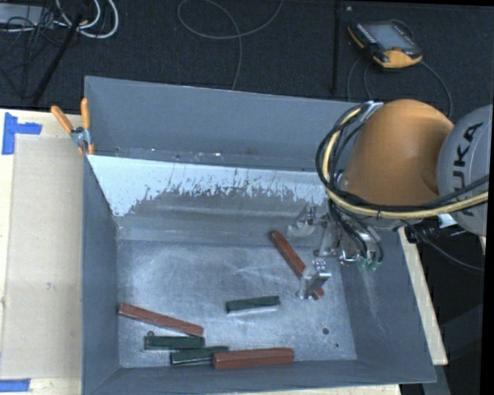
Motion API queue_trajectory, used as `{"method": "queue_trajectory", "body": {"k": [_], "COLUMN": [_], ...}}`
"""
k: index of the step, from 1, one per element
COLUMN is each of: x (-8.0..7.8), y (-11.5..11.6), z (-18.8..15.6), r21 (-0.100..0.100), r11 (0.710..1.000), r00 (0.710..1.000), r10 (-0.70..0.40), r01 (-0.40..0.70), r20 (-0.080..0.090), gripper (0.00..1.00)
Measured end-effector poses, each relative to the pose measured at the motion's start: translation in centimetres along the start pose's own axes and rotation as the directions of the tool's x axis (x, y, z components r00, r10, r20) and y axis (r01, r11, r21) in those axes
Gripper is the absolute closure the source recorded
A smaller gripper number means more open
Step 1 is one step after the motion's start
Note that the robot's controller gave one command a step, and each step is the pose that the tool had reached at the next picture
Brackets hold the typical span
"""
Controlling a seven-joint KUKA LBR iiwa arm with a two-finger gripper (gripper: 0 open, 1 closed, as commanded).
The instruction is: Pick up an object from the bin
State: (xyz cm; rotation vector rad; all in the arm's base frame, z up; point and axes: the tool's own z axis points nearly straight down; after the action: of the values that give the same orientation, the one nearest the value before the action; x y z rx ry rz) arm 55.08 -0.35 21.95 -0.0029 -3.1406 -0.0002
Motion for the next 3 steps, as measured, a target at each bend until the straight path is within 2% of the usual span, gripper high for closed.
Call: {"method": "queue_trajectory", "body": {"k": [1,2,3], "x": [0.0,0.9,1.5], "y": [0.0,0.7,0.9], "z": [0.0,2.4,9.0], "r21": [0.000,0.001,0.001], "r11": [1.000,0.997,0.975], "r00": [1.000,0.997,0.975], "r10": [0.000,-0.074,-0.222], "r01": [0.000,0.074,0.222], "r20": [0.000,0.006,0.004], "gripper": [0.00,0.00,0.00]}}
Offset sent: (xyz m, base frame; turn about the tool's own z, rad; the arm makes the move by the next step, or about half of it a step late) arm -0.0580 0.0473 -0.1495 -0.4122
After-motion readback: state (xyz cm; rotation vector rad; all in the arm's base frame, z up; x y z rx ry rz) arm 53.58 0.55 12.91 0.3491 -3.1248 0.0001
